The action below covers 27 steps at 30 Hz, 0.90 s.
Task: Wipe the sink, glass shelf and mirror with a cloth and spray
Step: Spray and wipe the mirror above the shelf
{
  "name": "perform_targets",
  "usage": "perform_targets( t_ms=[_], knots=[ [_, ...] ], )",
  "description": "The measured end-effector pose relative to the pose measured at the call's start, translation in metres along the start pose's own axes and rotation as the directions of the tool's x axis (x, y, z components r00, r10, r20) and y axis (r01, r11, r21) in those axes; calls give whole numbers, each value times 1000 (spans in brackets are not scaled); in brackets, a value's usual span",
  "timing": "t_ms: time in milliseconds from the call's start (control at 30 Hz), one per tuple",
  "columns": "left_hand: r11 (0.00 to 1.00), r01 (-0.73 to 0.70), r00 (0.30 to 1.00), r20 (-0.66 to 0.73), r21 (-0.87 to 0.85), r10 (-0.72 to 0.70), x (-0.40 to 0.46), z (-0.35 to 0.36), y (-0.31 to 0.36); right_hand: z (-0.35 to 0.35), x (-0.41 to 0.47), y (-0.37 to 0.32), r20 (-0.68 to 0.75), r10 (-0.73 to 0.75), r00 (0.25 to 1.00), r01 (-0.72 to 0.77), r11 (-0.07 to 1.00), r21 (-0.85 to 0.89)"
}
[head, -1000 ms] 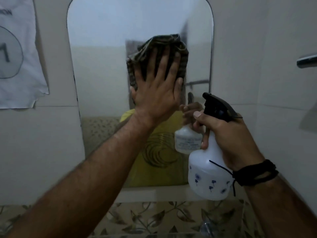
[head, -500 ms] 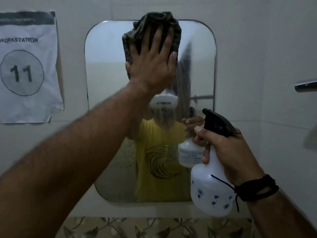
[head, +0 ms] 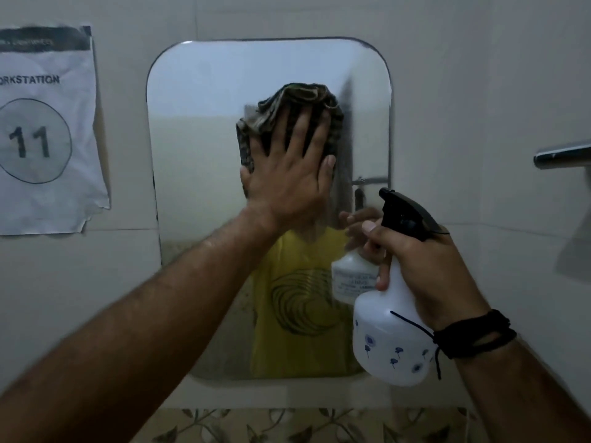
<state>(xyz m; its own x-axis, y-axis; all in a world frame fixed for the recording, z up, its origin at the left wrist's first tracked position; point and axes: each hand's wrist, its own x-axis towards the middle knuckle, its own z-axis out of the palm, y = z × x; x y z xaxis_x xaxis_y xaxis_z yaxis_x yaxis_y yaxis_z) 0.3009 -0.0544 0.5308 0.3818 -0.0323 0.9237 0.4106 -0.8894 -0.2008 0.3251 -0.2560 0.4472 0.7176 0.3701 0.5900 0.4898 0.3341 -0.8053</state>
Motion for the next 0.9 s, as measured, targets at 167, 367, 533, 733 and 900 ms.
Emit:
perform_targets(
  t_ms=[167,367,533,733,900],
  knots=[
    [998,51,999,-4,-48,-52,75,-21,2,-8,0,1,-25,25,999,-25,999,29],
    [992,86,995,-49,-90,-90,42,-3,31,-18,-4,5,-67,53,996,-52,998,19],
    [997,-3,999,43,-78,6,-34,23,71,-22,-14,11,-116,85,990,-87,996,-9],
    [995,-85,993,76,-60,89,46,1,62,-25,-17,9,-136,101,986,-104,994,-20],
    [991,-6,998,68,-130,14,61,-1,76,-27,-16,6,-137,94,986,-101,994,-42]
  ],
)
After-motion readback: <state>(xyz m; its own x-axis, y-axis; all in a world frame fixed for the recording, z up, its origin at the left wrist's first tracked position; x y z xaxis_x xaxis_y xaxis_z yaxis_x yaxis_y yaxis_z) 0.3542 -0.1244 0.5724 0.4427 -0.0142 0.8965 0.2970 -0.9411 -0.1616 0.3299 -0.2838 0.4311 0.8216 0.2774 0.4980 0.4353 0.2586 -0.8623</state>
